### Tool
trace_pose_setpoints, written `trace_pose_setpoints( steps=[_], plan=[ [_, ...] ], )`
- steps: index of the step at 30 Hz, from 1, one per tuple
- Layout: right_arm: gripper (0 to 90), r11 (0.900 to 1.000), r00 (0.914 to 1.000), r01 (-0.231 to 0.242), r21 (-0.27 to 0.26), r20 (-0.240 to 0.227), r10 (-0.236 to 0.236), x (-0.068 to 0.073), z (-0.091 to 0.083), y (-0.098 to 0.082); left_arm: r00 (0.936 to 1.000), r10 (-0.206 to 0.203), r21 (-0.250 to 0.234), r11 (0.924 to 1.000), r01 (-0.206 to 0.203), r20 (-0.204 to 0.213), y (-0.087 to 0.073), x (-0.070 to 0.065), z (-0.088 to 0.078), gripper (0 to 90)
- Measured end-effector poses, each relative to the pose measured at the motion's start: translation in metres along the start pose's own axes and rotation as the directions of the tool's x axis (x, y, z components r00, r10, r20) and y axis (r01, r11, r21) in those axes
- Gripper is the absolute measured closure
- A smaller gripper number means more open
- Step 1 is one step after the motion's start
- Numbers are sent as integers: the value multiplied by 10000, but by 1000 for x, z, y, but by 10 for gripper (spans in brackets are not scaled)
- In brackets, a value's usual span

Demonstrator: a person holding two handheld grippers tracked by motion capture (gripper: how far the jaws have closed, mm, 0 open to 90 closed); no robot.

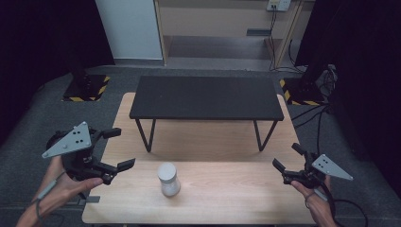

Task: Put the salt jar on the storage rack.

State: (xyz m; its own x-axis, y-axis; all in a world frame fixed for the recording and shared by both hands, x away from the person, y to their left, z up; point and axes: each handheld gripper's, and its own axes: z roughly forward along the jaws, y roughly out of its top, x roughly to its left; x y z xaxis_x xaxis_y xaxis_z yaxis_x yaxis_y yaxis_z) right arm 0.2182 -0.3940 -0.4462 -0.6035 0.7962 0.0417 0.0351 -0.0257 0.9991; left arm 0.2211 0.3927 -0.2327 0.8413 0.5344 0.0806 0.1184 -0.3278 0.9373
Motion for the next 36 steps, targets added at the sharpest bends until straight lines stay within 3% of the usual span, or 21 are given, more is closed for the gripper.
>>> trace_pose_setpoints(
  steps=[12,24,36],
  plan=[
    [5,10000,9999,31,-29,129,-31,2,-1,1,9989,-248,-114,9996,244,-404,-9,-9,-5,35],
    [7,10000,9989,-8,-21,459,9,-1,-4,0,9981,-203,-168,9997,194,-575,-13,-20,-9,35],
    [7,9999,9980,-123,-37,626,125,-3,-6,-2,9966,-474,-111,9988,467,-671,-28,-25,4,35]
  ],
)
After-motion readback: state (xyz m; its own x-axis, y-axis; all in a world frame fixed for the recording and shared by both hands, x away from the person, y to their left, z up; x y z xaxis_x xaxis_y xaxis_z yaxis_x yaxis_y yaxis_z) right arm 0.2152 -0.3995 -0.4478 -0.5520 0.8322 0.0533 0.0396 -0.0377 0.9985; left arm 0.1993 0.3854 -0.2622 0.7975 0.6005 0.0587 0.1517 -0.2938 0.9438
